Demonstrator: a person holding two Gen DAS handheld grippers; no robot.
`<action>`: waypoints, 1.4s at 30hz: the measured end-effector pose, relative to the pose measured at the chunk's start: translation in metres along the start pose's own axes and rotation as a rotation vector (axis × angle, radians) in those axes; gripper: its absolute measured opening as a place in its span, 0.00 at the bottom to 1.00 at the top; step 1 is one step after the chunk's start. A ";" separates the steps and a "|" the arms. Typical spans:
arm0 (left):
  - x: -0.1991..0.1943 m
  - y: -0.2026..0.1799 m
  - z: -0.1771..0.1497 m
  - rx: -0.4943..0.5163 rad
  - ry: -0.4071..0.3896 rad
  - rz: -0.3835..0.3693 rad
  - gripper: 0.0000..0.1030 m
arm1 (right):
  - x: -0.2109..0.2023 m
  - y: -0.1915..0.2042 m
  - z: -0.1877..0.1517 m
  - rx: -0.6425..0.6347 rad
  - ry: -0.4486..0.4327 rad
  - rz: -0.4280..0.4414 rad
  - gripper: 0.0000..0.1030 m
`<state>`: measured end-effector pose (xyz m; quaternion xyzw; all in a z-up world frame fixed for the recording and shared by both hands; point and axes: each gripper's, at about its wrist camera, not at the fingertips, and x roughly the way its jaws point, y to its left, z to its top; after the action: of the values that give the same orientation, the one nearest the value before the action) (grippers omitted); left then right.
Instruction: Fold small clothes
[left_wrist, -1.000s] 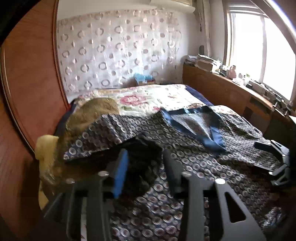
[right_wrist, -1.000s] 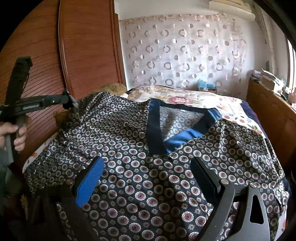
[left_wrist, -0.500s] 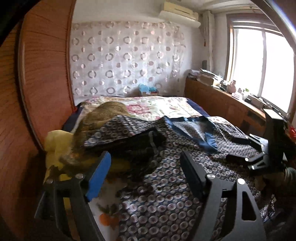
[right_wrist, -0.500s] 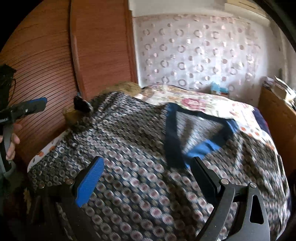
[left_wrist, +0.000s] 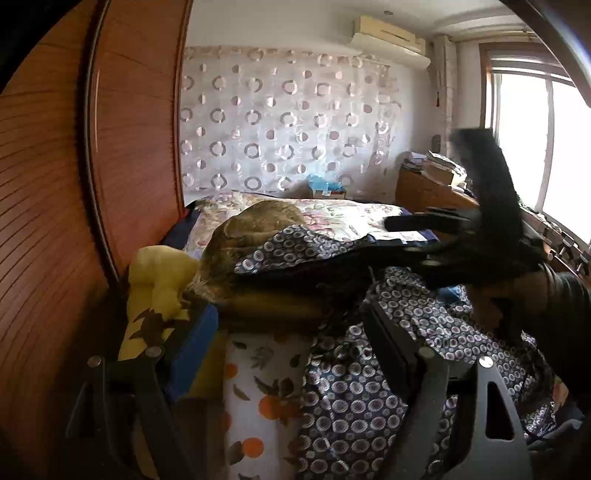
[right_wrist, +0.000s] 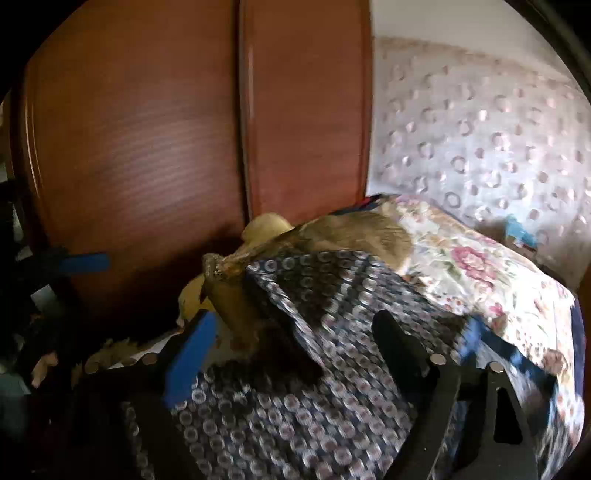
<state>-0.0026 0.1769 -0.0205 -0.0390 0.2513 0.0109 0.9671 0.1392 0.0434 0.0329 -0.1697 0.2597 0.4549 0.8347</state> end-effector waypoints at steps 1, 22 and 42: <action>0.000 0.002 -0.002 -0.003 0.002 0.003 0.79 | 0.012 0.002 0.004 -0.019 0.034 0.007 0.76; 0.027 -0.020 -0.005 0.021 0.032 -0.064 0.79 | 0.033 -0.073 -0.036 0.189 0.072 -0.228 0.07; 0.029 -0.043 0.007 0.058 0.031 -0.101 0.79 | 0.040 -0.020 -0.070 -0.011 0.115 -0.122 0.57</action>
<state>0.0276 0.1343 -0.0259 -0.0240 0.2642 -0.0458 0.9631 0.1549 0.0238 -0.0459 -0.2155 0.2938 0.3942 0.8437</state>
